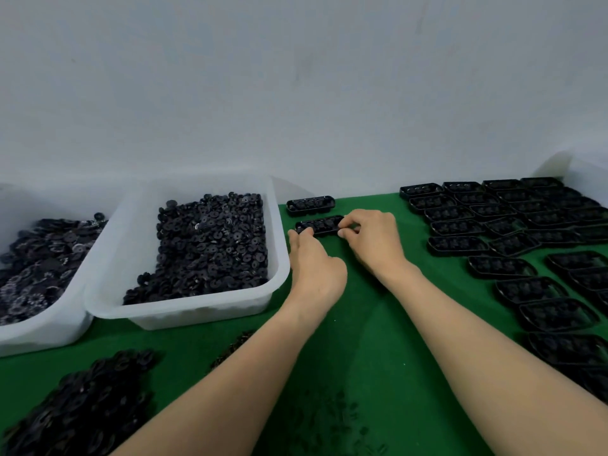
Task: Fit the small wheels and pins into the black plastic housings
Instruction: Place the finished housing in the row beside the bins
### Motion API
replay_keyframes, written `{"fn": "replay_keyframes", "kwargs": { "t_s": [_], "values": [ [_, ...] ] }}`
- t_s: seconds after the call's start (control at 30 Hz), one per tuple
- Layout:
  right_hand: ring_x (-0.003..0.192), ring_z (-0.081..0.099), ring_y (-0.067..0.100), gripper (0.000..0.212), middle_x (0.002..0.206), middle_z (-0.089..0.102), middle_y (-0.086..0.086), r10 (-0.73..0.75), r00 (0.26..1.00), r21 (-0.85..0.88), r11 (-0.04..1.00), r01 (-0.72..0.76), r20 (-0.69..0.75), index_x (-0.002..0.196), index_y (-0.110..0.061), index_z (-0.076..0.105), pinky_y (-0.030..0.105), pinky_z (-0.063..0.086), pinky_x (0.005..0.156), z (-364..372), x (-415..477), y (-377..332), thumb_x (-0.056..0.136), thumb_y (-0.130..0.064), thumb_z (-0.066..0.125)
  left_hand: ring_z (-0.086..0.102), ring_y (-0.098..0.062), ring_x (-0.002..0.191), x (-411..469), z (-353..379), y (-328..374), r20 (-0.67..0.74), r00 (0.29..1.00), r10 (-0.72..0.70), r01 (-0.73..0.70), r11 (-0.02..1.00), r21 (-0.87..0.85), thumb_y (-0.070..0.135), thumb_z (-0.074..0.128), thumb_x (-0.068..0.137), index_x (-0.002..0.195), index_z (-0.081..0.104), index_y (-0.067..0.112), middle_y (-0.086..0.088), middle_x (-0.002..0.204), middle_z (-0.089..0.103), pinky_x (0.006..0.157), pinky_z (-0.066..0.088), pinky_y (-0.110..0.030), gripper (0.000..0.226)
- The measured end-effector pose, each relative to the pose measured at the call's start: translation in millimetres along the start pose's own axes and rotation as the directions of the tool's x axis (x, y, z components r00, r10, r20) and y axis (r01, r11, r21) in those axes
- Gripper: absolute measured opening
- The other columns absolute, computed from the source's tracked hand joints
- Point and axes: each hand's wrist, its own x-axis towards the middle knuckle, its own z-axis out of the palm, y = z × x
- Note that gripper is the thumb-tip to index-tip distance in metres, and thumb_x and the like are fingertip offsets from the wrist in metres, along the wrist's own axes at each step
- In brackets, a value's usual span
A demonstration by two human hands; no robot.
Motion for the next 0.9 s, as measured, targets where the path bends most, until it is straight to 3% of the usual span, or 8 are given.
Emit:
{"fn": "replay_keyframes", "kwargs": {
  "t_s": [0.2,0.3,0.4,0.5,0.6,0.67,0.77,0.9],
  "values": [
    [0.084,0.059,0.022,0.012,0.096,0.071,0.003,-0.002,1.0,-0.034,0.999,0.001,-0.003,0.094,-0.013,0.07,0.026,0.042,0.081,8,4,1,0.082,-0.014,0.066,0.015,-0.021,0.14,10,1,-4,0.022,1.0,-0.009,0.009,1.0,0.013,-0.01,0.035,0.082,0.145,0.004,0.011,-0.002,0.155,-0.007,0.109,0.03,-0.04,0.074],
    [0.081,0.056,0.017,0.018,0.099,0.069,0.003,0.009,1.0,-0.04,0.999,-0.01,-0.02,0.101,-0.014,0.066,0.023,0.04,0.077,5,-2,-1,0.083,-0.015,0.065,-0.004,-0.017,0.142,7,0,-4,0.044,0.999,-0.004,0.002,0.998,0.055,-0.009,0.035,0.084,0.145,-0.003,0.011,-0.002,0.153,-0.018,0.114,0.013,-0.032,0.075],
    [0.089,0.059,0.021,0.016,0.102,0.067,0.005,-0.032,0.997,-0.036,0.999,0.03,-0.077,0.1,-0.011,0.066,0.028,0.043,0.082,-5,-22,-12,0.085,-0.015,0.062,-0.014,-0.014,0.14,-7,-2,1,0.089,0.995,0.039,-0.047,0.995,0.086,-0.007,0.038,0.086,0.145,-0.004,0.012,-0.001,0.152,-0.021,0.108,0.002,-0.022,0.075],
    [0.077,0.056,0.014,0.008,0.089,0.066,0.004,-0.151,0.975,0.025,0.987,0.157,-0.163,0.09,-0.009,0.068,0.026,0.045,0.073,-26,-53,-32,0.085,-0.01,0.061,-0.007,-0.012,0.141,-43,-14,14,0.159,0.97,0.184,-0.205,0.97,0.128,-0.001,0.04,0.09,0.146,0.005,0.014,0.001,0.155,-0.006,0.105,0.002,-0.018,0.067],
    [0.065,0.054,0.007,0.011,0.074,0.065,-0.002,-0.26,0.943,0.165,0.941,0.296,-0.208,0.082,-0.009,0.068,0.017,0.043,0.062,-52,-93,-63,0.084,-0.003,0.058,0.017,-0.008,0.136,-101,-51,19,0.262,0.915,0.307,-0.327,0.944,0.037,0.012,0.048,0.091,0.138,0.027,0.025,0.009,0.149,0.02,0.107,0.016,-0.022,0.054],
    [0.059,0.053,0.008,0.011,0.068,0.063,-0.003,-0.387,0.903,0.148,0.898,0.415,-0.188,0.08,-0.006,0.068,0.018,0.042,0.057,-61,-123,-89,0.084,-0.007,0.058,0.033,-0.001,0.128,-137,-91,8,0.236,0.901,0.364,-0.383,0.923,0.039,0.024,0.054,0.088,0.13,0.04,0.031,0.014,0.139,0.038,0.107,0.028,-0.026,0.045],
    [0.062,0.057,0.007,0.017,0.071,0.065,-0.005,-0.581,0.813,0.141,0.802,0.58,-0.038,0.077,-0.008,0.069,0.018,0.045,0.061,-59,-171,-132,0.085,-0.018,0.058,0.058,0.004,0.093,-187,-158,-26,0.111,0.939,0.326,-0.337,0.936,0.099,0.023,0.061,0.085,0.106,0.061,0.031,0.015,0.1,0.064,0.084,0.049,-0.021,0.023],
    [0.059,0.061,0.011,0.023,0.067,0.067,-0.003,-0.773,0.584,0.234,0.633,0.738,0.247,0.076,-0.011,0.07,0.027,0.051,0.055,-34,-218,-197,0.087,-0.026,0.056,0.063,-0.004,0.072,-253,-232,-79,-0.149,0.974,0.172,-0.142,0.97,0.195,0.019,0.064,0.081,0.085,0.068,0.032,0.013,0.077,0.069,0.068,0.051,-0.025,0.014]
  ]
}}
